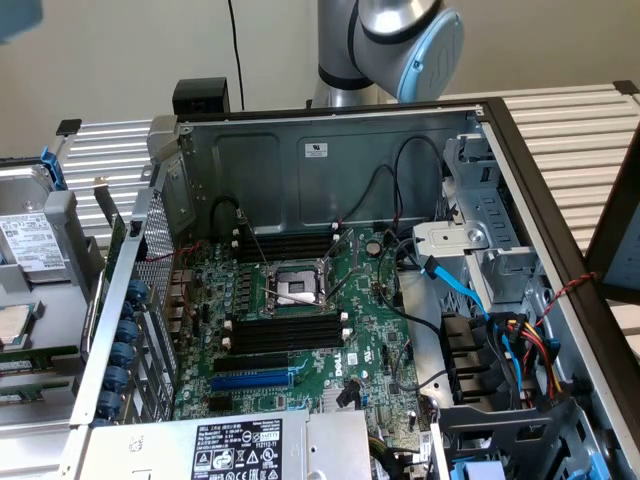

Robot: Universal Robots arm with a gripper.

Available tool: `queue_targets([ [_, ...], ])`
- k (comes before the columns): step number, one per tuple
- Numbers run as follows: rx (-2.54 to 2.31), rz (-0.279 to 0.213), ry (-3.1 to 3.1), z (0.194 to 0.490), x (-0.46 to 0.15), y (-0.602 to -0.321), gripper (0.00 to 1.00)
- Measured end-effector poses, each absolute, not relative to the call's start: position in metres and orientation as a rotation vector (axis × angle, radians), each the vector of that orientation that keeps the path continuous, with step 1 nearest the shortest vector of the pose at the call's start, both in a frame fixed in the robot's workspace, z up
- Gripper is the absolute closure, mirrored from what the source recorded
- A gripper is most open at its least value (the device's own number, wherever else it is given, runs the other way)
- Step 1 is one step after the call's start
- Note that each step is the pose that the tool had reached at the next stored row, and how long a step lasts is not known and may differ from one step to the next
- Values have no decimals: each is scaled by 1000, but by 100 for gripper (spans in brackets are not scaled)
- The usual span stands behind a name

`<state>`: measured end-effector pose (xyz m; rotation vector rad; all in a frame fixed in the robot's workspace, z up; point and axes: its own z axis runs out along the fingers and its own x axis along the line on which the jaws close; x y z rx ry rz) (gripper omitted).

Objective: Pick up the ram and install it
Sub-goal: 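Pick up the ram and move it above insertion slot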

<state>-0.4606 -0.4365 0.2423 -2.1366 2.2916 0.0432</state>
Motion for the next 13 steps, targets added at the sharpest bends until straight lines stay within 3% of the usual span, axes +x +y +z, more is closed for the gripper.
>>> queue_targets([
  [13,-2173,44,2258,232,-461,-437,74],
])
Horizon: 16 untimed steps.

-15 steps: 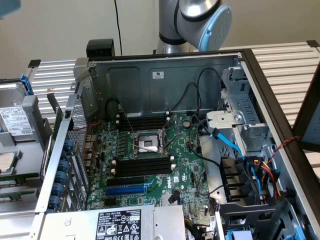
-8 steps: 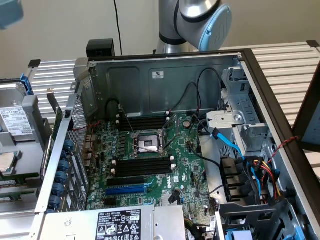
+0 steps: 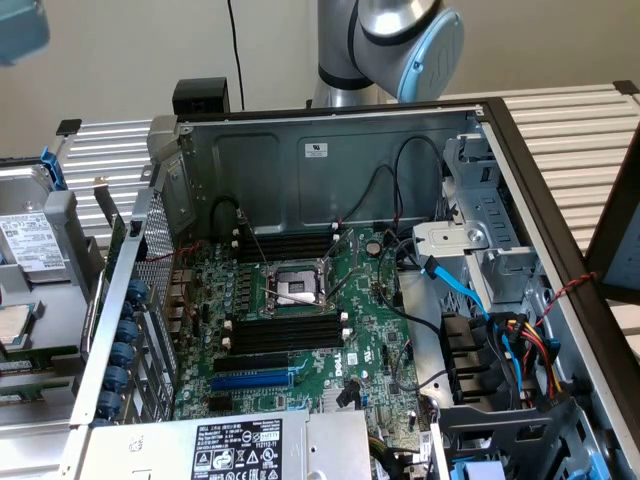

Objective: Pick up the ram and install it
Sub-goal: 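Pick up the ram and move it above insertion slot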

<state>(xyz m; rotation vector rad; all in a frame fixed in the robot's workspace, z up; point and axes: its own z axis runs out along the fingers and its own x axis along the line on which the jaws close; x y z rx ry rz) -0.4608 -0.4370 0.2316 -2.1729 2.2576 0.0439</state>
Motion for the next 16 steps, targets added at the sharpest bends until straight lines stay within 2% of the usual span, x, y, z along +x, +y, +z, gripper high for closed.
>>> queue_targets([
  [16,-2226,44,2206,222,-461,-439,74],
])
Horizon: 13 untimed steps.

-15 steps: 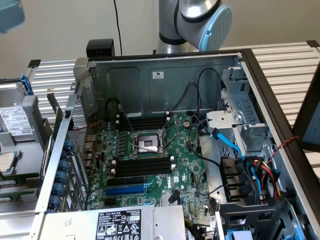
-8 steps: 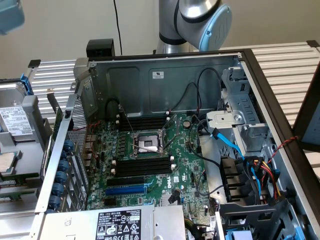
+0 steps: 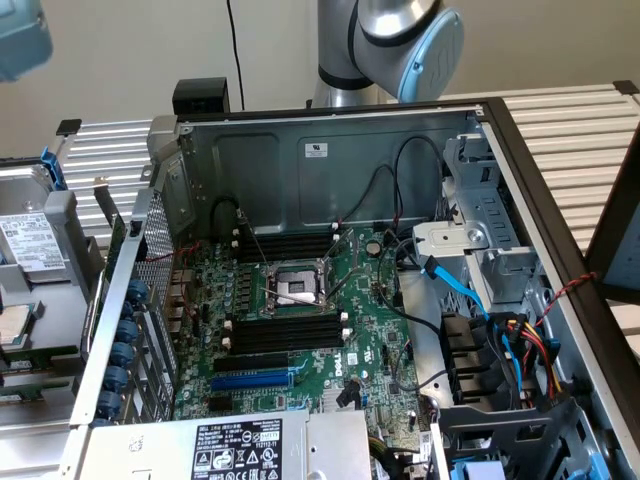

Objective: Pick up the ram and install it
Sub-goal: 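Pick up the ram and move it above insertion slot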

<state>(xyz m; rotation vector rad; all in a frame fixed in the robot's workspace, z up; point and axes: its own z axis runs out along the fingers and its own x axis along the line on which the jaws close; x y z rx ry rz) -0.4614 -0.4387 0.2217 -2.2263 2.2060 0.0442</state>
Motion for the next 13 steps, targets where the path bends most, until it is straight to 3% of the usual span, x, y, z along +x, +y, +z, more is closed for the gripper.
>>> queue_targets([
  [13,-2262,42,2168,213,-462,-439,74],
])
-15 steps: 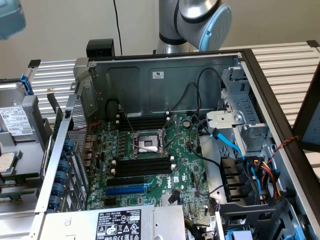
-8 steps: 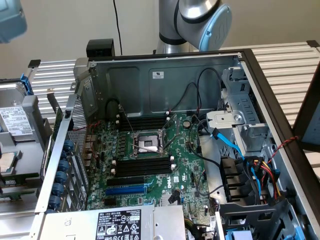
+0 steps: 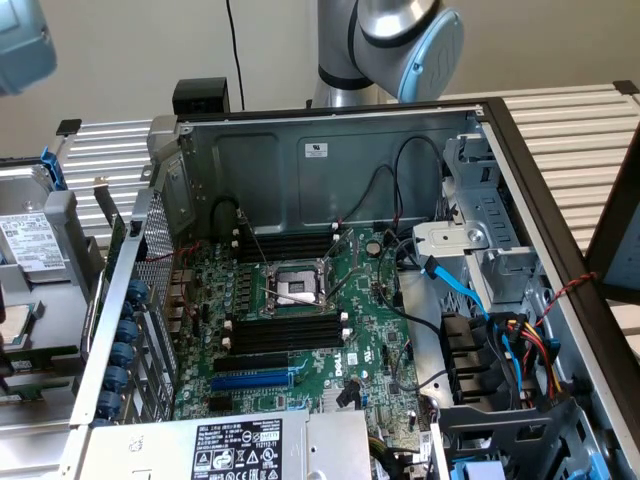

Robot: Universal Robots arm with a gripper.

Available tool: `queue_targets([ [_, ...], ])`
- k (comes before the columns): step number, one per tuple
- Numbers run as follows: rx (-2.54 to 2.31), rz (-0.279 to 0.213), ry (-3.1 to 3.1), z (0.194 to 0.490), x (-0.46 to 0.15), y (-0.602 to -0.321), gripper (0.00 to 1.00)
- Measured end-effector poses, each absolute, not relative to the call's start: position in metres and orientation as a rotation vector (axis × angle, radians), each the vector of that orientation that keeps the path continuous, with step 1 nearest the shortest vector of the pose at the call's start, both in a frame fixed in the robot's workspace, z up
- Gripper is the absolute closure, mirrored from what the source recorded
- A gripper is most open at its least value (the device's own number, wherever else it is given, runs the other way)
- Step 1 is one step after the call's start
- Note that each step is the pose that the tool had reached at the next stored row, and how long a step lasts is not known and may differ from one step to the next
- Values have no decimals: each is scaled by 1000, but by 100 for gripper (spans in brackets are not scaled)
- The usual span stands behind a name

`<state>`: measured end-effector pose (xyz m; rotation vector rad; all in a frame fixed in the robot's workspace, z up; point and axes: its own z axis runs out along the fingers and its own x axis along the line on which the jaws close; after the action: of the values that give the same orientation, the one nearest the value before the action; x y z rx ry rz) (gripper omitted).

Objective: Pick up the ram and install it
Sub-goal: 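Pick up the ram and move it above insertion slot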

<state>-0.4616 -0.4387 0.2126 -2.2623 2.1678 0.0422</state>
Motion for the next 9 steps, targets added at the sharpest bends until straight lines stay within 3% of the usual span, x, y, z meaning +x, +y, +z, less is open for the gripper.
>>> queue_targets([
  [9,-2262,42,2168,208,-462,-439,74],
])
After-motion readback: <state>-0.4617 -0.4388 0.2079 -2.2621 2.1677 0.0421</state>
